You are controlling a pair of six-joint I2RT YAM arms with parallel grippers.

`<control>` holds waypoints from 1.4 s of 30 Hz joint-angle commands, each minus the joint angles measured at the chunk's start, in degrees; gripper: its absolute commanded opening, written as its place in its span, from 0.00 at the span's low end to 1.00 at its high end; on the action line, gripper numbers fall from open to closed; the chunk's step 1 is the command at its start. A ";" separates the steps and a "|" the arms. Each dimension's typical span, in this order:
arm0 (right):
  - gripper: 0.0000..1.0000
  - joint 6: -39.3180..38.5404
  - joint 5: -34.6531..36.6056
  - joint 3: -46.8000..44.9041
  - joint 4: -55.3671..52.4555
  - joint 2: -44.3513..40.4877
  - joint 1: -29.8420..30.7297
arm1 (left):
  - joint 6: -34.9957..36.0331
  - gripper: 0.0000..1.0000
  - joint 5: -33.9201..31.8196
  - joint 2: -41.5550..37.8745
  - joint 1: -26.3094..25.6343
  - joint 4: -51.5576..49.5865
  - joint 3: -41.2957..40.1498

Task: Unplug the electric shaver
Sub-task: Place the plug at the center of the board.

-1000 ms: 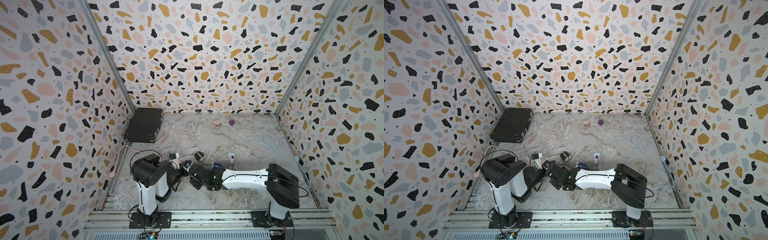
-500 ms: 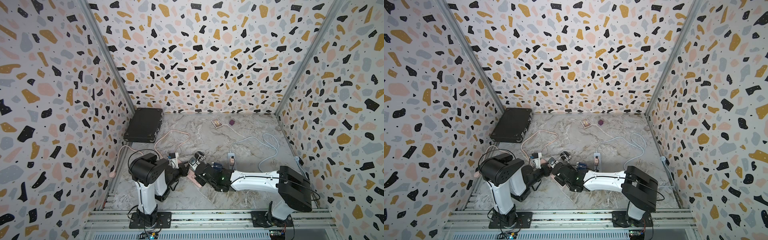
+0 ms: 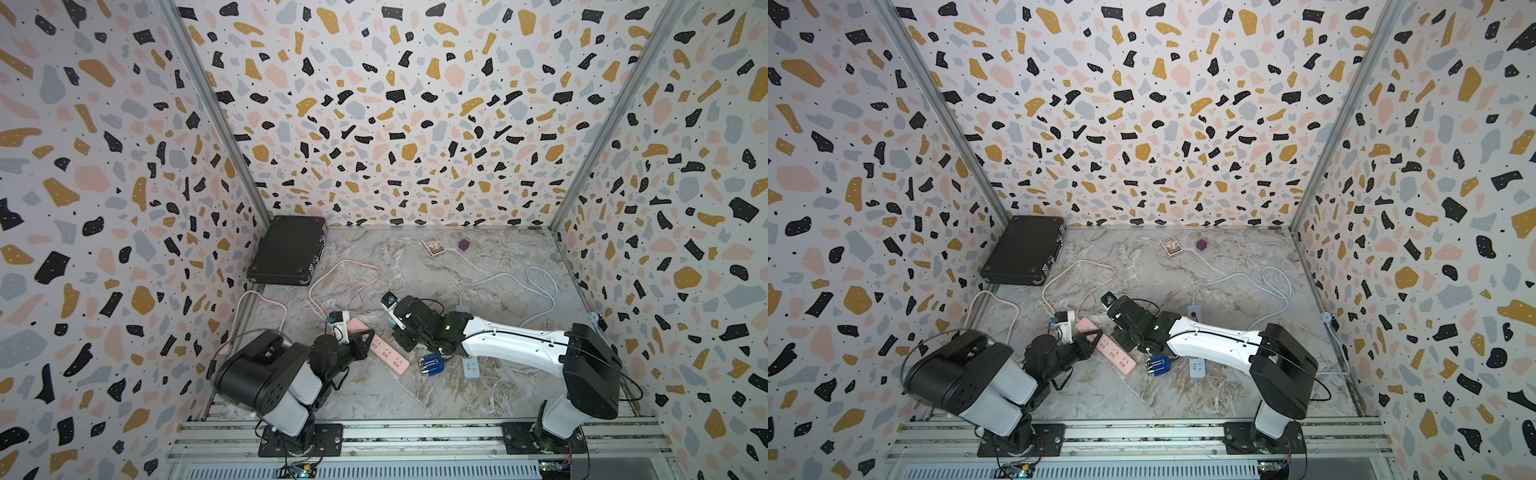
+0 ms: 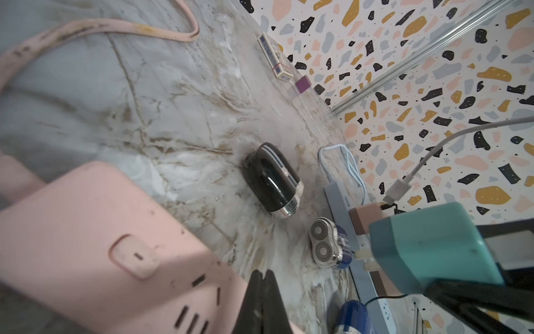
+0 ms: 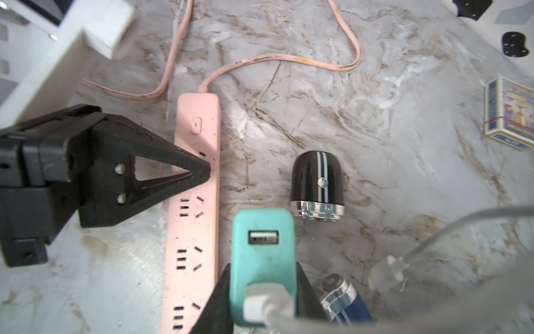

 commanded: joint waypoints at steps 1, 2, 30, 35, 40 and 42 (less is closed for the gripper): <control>0.00 -0.68 -5.25 5.95 -5.83 1.26 -1.06 | 2.72 0.01 0.77 -19.25 -1.07 -32.64 5.36; 0.00 -0.94 -5.97 6.97 -6.52 1.72 -1.48 | 5.83 0.02 -1.66 -27.50 -2.38 -43.97 8.11; 0.14 -5.76 -16.75 28.84 -21.93 24.55 -7.59 | 22.22 0.14 -17.51 -51.84 -4.17 -96.90 33.87; 0.17 -6.48 -16.18 30.94 -23.15 27.43 -8.03 | 22.18 0.16 -17.08 -51.60 -4.15 -97.41 34.14; 0.25 -7.29 -15.83 32.65 -23.95 29.51 -8.47 | 22.43 0.21 -17.28 -51.55 -4.06 -97.63 34.42; 0.27 -7.62 -15.44 33.53 -24.44 30.30 -8.71 | 22.44 0.22 -17.18 -51.58 -4.10 -97.63 34.36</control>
